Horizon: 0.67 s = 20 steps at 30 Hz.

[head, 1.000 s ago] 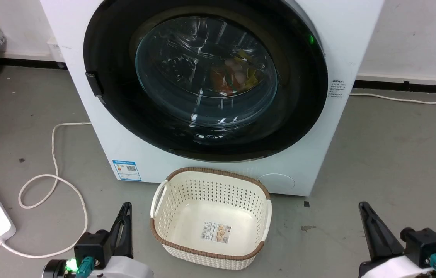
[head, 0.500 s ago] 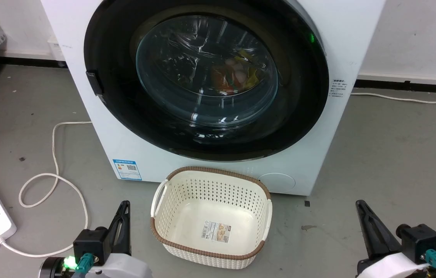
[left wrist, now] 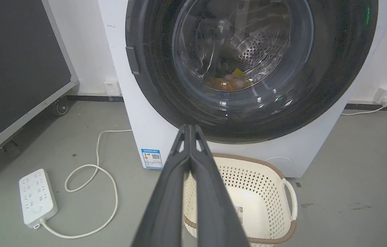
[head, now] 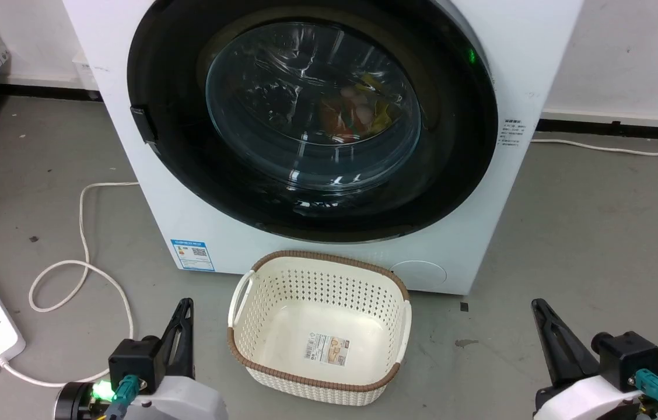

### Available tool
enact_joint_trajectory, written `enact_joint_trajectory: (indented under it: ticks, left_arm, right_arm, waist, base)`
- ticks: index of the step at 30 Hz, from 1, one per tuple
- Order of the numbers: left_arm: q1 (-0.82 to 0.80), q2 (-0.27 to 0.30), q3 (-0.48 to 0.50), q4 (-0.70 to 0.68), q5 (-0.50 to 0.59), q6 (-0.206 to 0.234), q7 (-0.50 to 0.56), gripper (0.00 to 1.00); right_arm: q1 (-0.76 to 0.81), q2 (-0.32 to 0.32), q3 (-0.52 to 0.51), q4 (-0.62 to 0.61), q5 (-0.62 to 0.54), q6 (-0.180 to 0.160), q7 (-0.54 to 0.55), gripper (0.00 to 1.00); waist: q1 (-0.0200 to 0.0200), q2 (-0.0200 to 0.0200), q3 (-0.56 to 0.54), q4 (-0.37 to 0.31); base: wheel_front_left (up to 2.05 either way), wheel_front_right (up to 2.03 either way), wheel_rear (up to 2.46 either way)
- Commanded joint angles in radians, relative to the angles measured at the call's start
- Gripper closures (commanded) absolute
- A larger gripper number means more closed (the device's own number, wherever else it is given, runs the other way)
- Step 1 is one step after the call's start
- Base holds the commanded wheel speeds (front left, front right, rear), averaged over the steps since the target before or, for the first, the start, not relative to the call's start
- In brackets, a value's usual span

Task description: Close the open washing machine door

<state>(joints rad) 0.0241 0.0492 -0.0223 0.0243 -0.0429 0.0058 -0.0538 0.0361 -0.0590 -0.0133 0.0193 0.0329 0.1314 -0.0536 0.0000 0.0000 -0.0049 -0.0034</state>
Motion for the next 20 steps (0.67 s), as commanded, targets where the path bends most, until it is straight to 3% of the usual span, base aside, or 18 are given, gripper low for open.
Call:
enact_joint_trajectory:
  ticks: [1, 20]
  left_arm:
    - [-0.013, 0.001, 0.004, -0.005, 0.012, -0.003, 0.006, 1.00]
    - [-0.022, 0.001, 0.019, -0.021, 0.037, -0.005, 0.045, 1.00]
  right_arm:
    - [-0.017, 0.006, 0.002, -0.009, -0.010, -0.001, 0.005, 1.00]
    - [-0.032, 0.008, 0.011, -0.017, -0.028, -0.001, 0.044, 1.00]
  waist:
    - [0.0000, 0.0000, 0.000, 0.000]
    - [0.0000, 0.0000, 0.004, 0.003]
  base:
    - [0.00, 0.00, 0.00]
    - [0.00, 0.00, 0.00]
